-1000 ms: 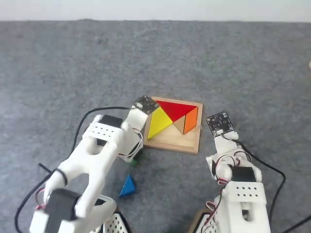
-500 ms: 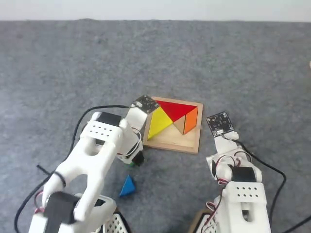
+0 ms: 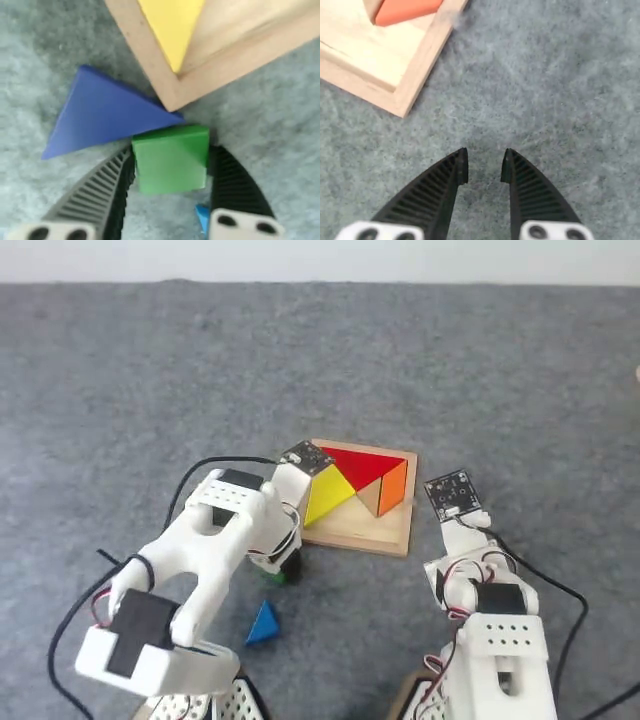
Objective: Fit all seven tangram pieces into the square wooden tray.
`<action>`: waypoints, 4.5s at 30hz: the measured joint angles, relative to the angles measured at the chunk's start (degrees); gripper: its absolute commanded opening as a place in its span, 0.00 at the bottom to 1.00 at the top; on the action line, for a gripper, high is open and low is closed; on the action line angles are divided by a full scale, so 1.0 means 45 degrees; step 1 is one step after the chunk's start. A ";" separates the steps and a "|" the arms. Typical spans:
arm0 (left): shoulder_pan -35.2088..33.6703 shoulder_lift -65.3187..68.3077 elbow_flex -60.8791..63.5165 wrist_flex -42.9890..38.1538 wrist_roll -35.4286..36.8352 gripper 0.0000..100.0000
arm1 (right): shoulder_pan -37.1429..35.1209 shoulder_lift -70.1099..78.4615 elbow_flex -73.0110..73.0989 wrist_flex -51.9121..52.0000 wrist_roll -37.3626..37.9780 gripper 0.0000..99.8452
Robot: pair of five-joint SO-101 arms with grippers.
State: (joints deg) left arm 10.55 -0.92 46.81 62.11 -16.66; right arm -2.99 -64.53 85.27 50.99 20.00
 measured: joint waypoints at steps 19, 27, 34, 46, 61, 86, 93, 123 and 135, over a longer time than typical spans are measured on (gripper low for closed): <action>0.0840 -0.3497 0.0078 0.2071 0.0274 0.08 | 0.0000 0.0000 0.0000 0.0000 0.0000 0.13; 0.2383 -0.3516 0.0449 0.2090 0.0254 0.12 | 0.0000 0.0000 0.0000 0.0000 0.0000 0.13; 0.2501 -0.3516 0.0488 0.2110 0.0332 0.16 | -0.0020 0.0000 0.0000 0.0000 0.0000 0.13; 0.1348 -0.3516 0.1289 0.1719 -0.0527 0.24 | -0.0020 0.0000 0.0000 0.0000 0.0000 0.13; 0.1211 -0.0840 0.0977 -0.0059 -0.1055 0.28 | 0.0000 0.0000 0.0000 0.0000 0.0000 0.13; 0.2481 0.0078 -0.0625 0.1016 0.0078 0.01 | -0.0059 0.0000 0.0000 0.0000 0.0000 0.13; 0.2481 0.0137 -0.1739 0.2012 0.0410 0.01 | -0.0059 0.0000 0.0000 0.0000 0.0000 0.13; 0.3673 0.4747 -0.8225 0.1602 0.0488 0.15 | -0.0059 0.0000 0.0000 0.0000 0.0000 0.13; 0.3048 0.5079 -0.8596 0.1739 0.0469 0.20 | -0.0059 0.0000 0.0000 0.0000 0.0000 0.13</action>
State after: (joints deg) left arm 24.26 21.93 8.13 69.93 -14.55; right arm -3.25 -64.53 85.27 50.99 20.00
